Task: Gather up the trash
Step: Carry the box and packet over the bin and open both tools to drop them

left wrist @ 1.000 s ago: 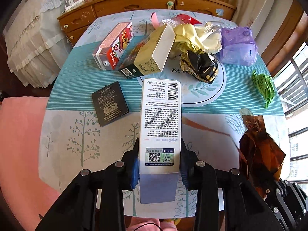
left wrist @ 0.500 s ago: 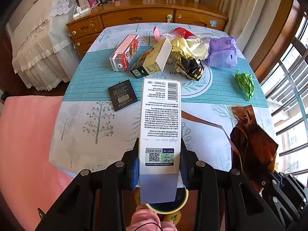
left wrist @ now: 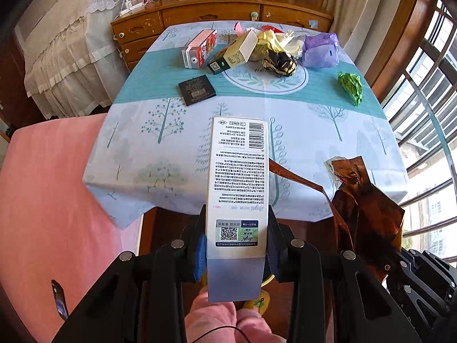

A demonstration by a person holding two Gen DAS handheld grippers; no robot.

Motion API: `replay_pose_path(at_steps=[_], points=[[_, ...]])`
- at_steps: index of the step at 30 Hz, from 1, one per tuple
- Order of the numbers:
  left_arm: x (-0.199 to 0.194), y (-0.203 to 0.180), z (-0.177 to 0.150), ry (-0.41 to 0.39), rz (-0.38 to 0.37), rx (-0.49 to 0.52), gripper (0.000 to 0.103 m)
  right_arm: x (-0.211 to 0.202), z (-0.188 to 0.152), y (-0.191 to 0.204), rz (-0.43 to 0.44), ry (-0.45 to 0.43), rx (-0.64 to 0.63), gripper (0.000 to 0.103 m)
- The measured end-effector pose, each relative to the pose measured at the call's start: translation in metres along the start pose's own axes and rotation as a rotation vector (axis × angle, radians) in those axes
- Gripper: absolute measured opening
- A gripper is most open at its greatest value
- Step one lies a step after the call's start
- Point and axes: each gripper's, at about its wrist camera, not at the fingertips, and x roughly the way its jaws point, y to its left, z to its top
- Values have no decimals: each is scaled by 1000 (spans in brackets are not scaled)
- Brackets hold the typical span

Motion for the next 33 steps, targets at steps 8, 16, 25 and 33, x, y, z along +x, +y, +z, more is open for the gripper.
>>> replay_pose_path(at_steps=[8, 16, 25, 33], points=[[29, 10, -57, 104, 22, 49, 34, 30, -59, -2, 19, 115, 46, 3], [84, 17, -107, 212, -1, 119, 34, 91, -105, -10, -15, 213, 135, 3], [199, 16, -164, 341, -63, 210, 34, 208, -176, -61, -58, 311, 359, 3], [301, 22, -191, 396, -69, 234, 34, 316, -229, -102, -86, 381, 452, 3]])
